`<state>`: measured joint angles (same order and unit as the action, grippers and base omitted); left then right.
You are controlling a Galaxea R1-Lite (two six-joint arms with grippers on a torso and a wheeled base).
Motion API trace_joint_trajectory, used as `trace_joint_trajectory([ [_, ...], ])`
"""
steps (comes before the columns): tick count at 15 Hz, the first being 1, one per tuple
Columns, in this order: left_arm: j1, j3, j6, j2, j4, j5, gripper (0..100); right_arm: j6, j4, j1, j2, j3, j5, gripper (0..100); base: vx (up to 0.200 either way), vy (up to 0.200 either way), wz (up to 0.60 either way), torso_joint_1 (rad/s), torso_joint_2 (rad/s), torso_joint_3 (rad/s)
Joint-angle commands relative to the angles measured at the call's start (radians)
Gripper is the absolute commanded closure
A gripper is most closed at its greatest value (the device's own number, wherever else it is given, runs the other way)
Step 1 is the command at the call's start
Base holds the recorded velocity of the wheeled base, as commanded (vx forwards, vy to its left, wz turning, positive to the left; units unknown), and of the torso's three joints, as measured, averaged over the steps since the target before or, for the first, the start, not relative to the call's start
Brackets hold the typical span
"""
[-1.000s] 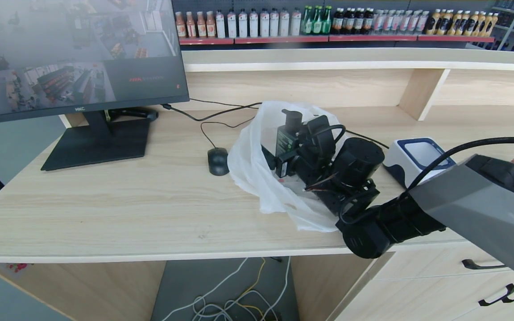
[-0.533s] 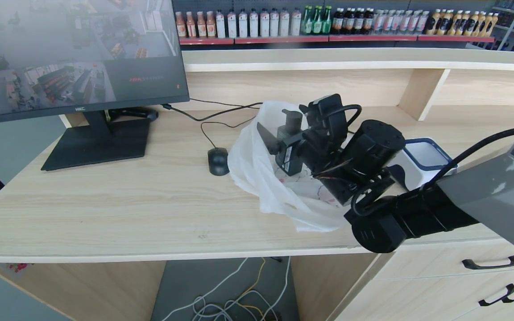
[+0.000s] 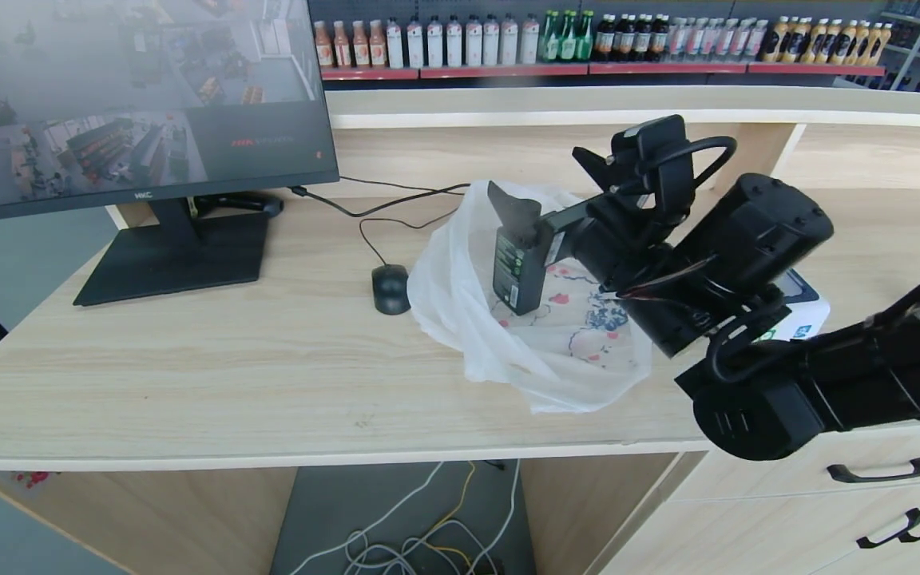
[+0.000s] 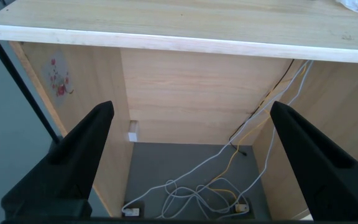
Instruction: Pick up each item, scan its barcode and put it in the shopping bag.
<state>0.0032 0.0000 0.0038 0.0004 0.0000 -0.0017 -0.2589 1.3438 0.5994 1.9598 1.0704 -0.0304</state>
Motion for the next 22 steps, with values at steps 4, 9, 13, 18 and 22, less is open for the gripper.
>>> trace_joint_trajectory([
  [4, 0.0, 0.0, 0.001, 0.0, 0.0, 0.0, 0, -0.006, 0.195, 0.013, -0.153, -0.34, -0.003, 0, 0.0, 0.0, 0.0, 0.0, 0.0, 0.0],
  [9, 0.0, 0.0, 0.002, 0.0, 0.0, 0.0, 0, 0.053, 0.227, 0.017, -0.245, -0.649, -0.006, 0, 0.0, 0.0, 0.0, 0.0, 0.0, 0.0],
  [13, 0.0, 0.0, 0.002, 0.0, 0.0, 0.0, 0, 0.093, 0.227, 0.027, -0.259, -0.719, -0.008, 0, 0.0, 0.0, 0.0, 0.0, 0.0, 0.0],
  [18, 0.0, 0.0, 0.004, 0.0, 0.0, 0.0, 0, 0.093, 0.227, 0.056, -0.211, -0.627, -0.006, 0, -0.12, 0.0, 0.0, 0.002, 0.0, 0.0],
  [22, 0.0, 0.0, 0.004, 0.0, 0.0, 0.0, 0, 0.093, 0.227, 0.066, -0.214, -0.607, -0.006, 0, 0.0, 0.0, 0.0, 0.0, 0.0, 0.0],
])
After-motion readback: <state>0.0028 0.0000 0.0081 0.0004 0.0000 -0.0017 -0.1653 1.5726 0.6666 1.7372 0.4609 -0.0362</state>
